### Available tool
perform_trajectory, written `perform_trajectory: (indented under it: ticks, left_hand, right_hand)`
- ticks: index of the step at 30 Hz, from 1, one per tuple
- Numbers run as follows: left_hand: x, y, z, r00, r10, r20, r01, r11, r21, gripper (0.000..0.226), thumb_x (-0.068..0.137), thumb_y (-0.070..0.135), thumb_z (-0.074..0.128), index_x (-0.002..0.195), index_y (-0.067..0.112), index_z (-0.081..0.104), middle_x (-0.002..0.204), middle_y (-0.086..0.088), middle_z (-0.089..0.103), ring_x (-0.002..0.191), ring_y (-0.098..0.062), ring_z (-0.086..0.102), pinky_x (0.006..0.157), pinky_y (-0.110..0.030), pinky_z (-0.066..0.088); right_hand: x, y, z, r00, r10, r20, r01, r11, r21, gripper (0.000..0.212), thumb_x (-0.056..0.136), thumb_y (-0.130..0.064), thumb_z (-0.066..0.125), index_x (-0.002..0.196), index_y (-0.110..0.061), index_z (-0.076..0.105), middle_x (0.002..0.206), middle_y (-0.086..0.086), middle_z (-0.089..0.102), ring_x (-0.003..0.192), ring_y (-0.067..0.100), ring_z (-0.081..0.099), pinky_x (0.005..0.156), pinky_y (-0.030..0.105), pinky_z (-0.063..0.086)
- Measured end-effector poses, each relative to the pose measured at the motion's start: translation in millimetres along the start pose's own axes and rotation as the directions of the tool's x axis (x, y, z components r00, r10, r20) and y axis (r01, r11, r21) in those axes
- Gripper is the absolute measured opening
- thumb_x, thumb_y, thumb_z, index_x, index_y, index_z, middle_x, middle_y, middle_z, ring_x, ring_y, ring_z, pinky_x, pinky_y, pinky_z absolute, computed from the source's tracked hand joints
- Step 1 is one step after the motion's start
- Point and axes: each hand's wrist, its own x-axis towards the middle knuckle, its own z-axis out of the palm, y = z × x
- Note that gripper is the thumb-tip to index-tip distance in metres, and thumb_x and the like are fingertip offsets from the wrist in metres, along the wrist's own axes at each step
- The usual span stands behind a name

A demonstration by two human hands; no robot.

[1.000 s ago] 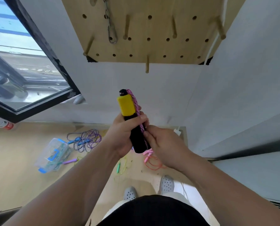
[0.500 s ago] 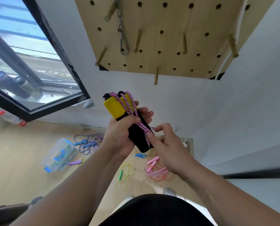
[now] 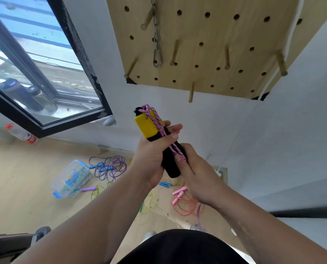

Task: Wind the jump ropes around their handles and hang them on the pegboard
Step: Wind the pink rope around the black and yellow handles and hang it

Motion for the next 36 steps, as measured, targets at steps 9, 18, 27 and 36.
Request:
perform_trajectory:
  ticks: [9,18,27,36]
  left_hand:
    - [3,-4,2,0.976,-0.215,0.045,0.219,0.958,-0.182,0.017,0.1,0.009,0.054,0.116,0.012,0.059,0.122,-0.021,0.071,0.121,-0.034,0.065,0.106,-0.054,0.048]
    - [-1,-7,11,0.999,-0.042,-0.006,0.04,0.988,-0.146,0.015,0.099,-0.004,0.049,0.108,0.008,0.053,0.119,-0.019,0.073,0.12,-0.029,0.066,0.106,-0.053,0.048]
    - [6,2,21,0.94,0.053,-0.337,-0.007,0.991,0.136,0.042,0.076,0.015,0.085,0.112,0.021,0.064,0.107,-0.004,0.072,0.108,-0.028,0.067,0.094,-0.041,0.051]
    - [14,24,2,0.778,0.209,0.593,-0.419,-0.53,0.737,0.079,0.063,0.07,0.063,0.124,0.02,0.057,0.122,0.001,0.061,0.117,-0.027,0.054,0.105,-0.044,0.038]
  right_hand:
    - [-4,3,-7,0.999,-0.026,-0.046,0.021,0.996,-0.088,0.038,0.102,-0.054,0.027,0.139,-0.046,0.031,0.111,-0.015,0.063,0.096,0.003,0.06,0.08,0.032,0.051]
    - [7,-17,-15,0.994,0.048,-0.095,-0.065,0.981,-0.182,0.052,0.07,-0.037,0.072,0.111,-0.036,0.04,0.087,-0.013,0.063,0.073,0.003,0.06,0.056,0.025,0.044]
    - [35,-3,-46,0.993,0.037,-0.111,-0.071,0.945,-0.318,0.039,0.062,-0.025,0.075,0.089,-0.026,0.047,0.077,-0.006,0.06,0.072,0.017,0.06,0.059,0.036,0.05]
    - [51,22,-70,0.983,0.032,0.18,0.079,0.813,-0.577,0.042,0.066,-0.035,0.077,0.09,-0.031,0.043,0.079,-0.006,0.058,0.072,0.017,0.06,0.058,0.036,0.051]
